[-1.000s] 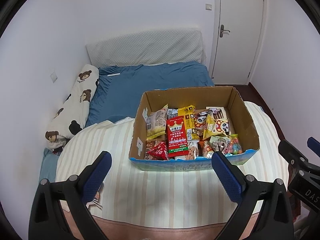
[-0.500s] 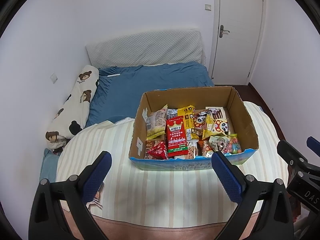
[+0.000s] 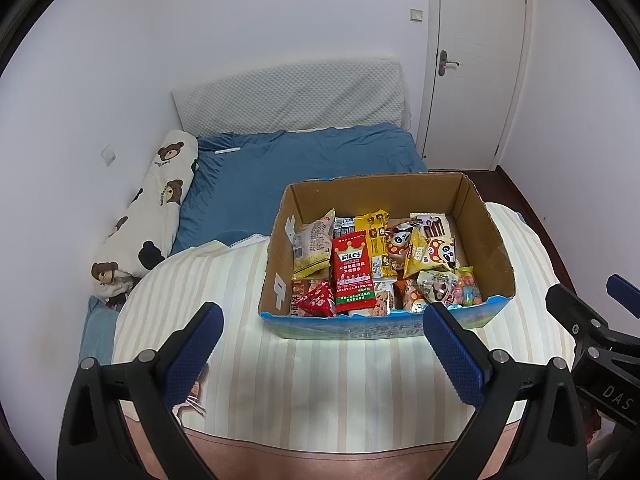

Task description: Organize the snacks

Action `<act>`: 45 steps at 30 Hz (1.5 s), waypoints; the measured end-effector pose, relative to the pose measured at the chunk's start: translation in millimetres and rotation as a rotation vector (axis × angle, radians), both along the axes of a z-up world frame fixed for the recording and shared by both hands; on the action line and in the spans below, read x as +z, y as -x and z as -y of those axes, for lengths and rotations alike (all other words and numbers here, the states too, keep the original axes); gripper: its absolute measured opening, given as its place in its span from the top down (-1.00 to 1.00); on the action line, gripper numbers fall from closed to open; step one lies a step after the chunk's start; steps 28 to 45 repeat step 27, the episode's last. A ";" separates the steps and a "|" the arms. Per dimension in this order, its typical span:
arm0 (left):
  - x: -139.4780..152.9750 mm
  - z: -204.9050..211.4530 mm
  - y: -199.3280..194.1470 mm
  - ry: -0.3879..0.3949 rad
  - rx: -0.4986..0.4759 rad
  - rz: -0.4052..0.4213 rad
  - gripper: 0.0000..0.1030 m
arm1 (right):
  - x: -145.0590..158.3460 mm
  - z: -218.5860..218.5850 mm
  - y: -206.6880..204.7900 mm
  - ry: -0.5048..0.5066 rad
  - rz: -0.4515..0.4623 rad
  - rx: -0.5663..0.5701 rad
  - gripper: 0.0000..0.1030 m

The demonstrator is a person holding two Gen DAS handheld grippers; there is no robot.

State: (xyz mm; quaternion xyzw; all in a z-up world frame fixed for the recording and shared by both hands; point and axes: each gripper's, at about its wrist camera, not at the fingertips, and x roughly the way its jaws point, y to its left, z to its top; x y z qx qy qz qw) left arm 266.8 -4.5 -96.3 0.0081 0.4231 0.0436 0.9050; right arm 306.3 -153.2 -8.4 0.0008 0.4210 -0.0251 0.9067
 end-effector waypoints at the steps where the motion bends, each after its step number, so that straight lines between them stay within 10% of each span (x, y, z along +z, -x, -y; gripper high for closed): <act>1: -0.2 0.6 0.4 0.000 0.000 0.001 -0.99 | 0.2 -0.2 0.2 0.000 0.000 0.001 -0.99; 45: 3.9 1.3 6.0 -0.005 0.010 0.025 -0.99 | 3.3 -1.6 0.3 0.007 0.005 0.011 -0.99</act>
